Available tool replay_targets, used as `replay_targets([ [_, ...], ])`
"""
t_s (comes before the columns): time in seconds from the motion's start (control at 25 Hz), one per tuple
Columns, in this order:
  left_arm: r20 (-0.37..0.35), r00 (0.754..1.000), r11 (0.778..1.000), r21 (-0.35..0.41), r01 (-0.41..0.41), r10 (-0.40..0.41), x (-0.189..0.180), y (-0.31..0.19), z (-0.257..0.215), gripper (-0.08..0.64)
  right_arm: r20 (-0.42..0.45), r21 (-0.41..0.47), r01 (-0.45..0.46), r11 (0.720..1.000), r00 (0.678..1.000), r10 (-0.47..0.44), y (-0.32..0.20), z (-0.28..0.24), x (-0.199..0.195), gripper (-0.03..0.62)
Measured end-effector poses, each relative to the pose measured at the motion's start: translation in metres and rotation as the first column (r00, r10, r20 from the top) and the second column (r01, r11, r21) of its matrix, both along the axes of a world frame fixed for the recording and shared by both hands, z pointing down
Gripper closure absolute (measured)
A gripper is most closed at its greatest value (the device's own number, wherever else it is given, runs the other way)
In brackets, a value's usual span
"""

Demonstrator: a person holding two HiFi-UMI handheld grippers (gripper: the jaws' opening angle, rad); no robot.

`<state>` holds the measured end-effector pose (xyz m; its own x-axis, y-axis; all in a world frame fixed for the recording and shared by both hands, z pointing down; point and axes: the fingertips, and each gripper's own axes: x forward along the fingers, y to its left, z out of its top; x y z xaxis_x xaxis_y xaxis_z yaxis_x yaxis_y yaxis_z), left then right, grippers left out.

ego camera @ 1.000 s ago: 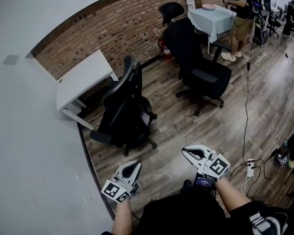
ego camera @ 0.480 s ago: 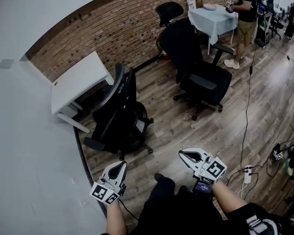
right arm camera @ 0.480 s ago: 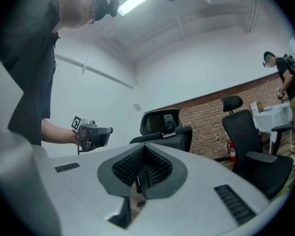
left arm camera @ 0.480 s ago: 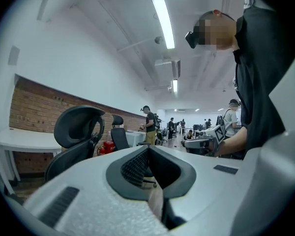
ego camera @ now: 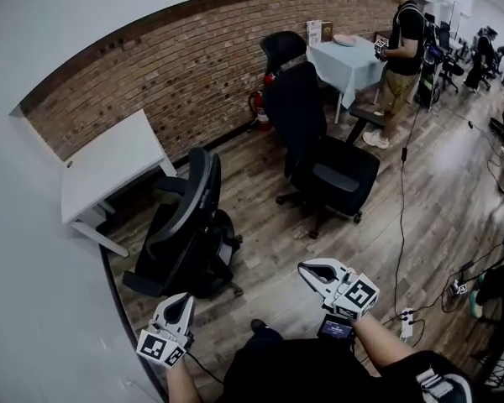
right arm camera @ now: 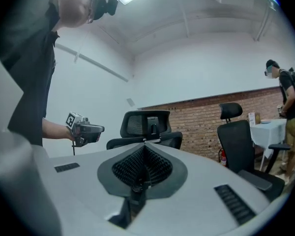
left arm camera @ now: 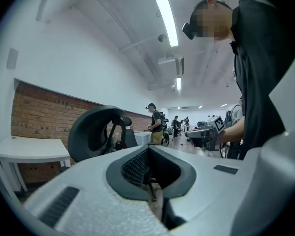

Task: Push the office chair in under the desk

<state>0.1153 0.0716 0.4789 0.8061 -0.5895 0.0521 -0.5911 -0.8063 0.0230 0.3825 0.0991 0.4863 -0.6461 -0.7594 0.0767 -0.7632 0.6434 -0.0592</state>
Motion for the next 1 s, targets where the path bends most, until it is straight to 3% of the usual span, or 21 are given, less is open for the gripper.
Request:
replay_targets([
  [0.2, 0.099, 0.995, 1.0, 0.01, -0.015, 0.014, -0.017, -0.031, 0.001, 0.545, -0.005, 0.034, 0.012, 0.999, 1.0, -0.012, -0.057, -0.019, -0.022, 0.586],
  [0.6, 0.055, 0.996, 0.998, 0.026, 0.065, -0.066, -0.048, -0.079, 0.003, 0.545, -0.044, 0.044, 0.085, 0.995, 0.996, -0.083, -0.147, -0.014, -0.053, 0.586],
  [0.8, 0.076, 0.989, 0.992, 0.017, 0.122, -0.123, -0.059, -0.092, 0.001, 0.545, -0.049, 0.036, 0.102, 0.994, 0.994, -0.101, -0.195, -0.013, -0.048, 0.586],
  [0.88, 0.106, 0.983, 0.988, -0.006, 0.154, -0.152, -0.061, -0.1, -0.001, 0.545, -0.051, 0.038, 0.133, 0.99, 0.99, -0.131, -0.218, -0.014, -0.047, 0.586],
  [1.0, 0.126, 0.97, 0.978, 0.018, 0.205, -0.206, -0.061, -0.114, -0.01, 0.545, -0.054, 0.045, 0.191, 0.981, 0.981, -0.189, -0.256, -0.016, -0.041, 0.586],
])
